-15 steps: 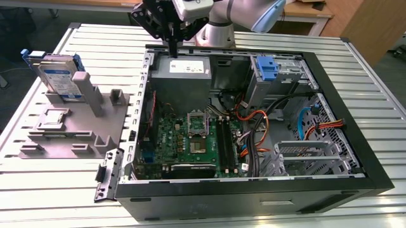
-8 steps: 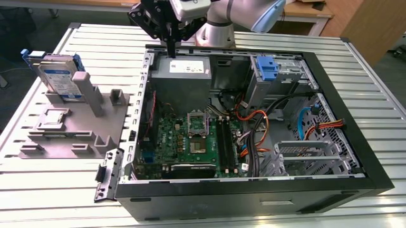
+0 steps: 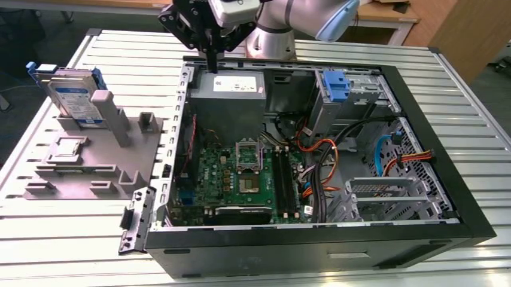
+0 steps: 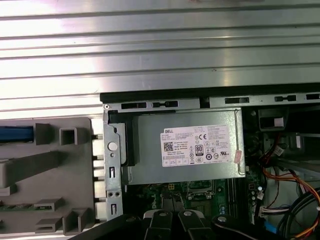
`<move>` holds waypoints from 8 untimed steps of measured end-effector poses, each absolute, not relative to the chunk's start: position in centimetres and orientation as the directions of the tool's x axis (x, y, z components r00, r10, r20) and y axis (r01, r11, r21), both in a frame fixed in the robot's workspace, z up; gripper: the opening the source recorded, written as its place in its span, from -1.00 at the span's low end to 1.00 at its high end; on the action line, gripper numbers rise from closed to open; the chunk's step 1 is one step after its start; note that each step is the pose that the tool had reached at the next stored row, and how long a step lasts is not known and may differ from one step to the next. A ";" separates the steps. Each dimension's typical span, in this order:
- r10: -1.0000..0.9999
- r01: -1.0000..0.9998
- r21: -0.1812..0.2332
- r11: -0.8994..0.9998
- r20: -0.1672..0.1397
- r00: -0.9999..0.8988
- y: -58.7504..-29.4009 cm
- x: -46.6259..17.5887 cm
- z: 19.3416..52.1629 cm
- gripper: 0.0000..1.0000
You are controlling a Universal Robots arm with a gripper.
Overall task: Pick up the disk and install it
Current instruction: 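Reach for the disk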
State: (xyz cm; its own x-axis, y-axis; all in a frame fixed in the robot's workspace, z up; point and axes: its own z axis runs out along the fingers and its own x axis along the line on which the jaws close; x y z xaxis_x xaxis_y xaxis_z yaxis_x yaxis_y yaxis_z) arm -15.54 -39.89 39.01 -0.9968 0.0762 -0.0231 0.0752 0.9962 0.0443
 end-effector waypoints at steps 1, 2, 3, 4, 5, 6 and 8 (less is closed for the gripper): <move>0.076 0.075 0.044 0.996 -0.023 -0.997 -39.9 -15.6 39.0 -0.80; 0.076 0.075 0.044 0.996 -0.023 -0.997 -39.9 -15.7 39.0 -0.80; 0.076 0.075 0.044 0.996 -0.023 -0.997 -39.9 -15.7 39.0 -0.80; 0.076 0.075 0.044 0.996 -0.023 -0.997 -39.9 -15.8 39.0 -0.80; 0.076 0.075 0.044 0.996 -0.023 -0.997 -39.9 -15.9 39.0 -0.80; 0.076 0.075 0.044 0.996 -0.023 -0.997 -39.9 -15.9 39.0 -0.80; 0.076 0.075 0.044 0.996 -0.022 -0.997 -39.9 -16.0 38.9 -0.80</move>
